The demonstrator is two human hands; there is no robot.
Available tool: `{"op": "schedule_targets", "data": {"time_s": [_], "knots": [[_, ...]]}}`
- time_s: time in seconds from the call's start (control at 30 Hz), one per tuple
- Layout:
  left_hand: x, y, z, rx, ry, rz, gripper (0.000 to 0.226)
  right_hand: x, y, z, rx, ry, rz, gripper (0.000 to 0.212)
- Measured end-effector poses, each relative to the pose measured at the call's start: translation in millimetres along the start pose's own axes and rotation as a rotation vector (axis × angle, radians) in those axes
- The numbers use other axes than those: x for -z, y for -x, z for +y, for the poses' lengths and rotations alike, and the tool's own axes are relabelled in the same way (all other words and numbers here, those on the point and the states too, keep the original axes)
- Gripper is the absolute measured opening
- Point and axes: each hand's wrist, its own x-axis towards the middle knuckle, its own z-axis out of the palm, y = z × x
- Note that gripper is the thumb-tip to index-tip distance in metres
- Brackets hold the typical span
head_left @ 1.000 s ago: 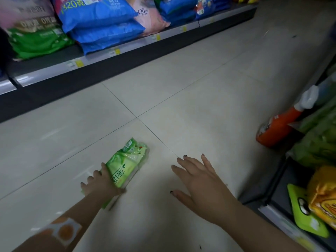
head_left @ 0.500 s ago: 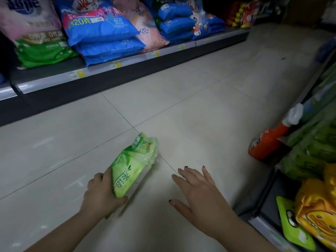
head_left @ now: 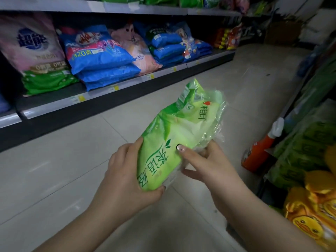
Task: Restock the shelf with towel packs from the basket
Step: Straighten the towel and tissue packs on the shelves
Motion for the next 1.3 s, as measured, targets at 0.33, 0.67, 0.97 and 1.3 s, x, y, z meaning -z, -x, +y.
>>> {"op": "schedule_targets", "data": {"time_s": [0.33, 0.67, 0.97, 1.3], "knots": [[89, -71, 83, -0.209, -0.062, 0.189, 0.113, 14, 0, -125, 0.239, -0.105, 0.068, 0.048], [164, -119, 150, -0.347, -0.097, 0.277, 0.113, 27, 3, -223, 0.423, -0.152, 0.074, 0.054], [215, -157, 235, -0.503, 0.157, 0.489, 0.078, 57, 31, -325, 0.685, -0.19, 0.213, 0.05], [221, -187, 361, -0.652, 0.489, 0.634, 0.108, 123, 97, -409, 0.894, -0.137, 0.461, 0.069]]}}
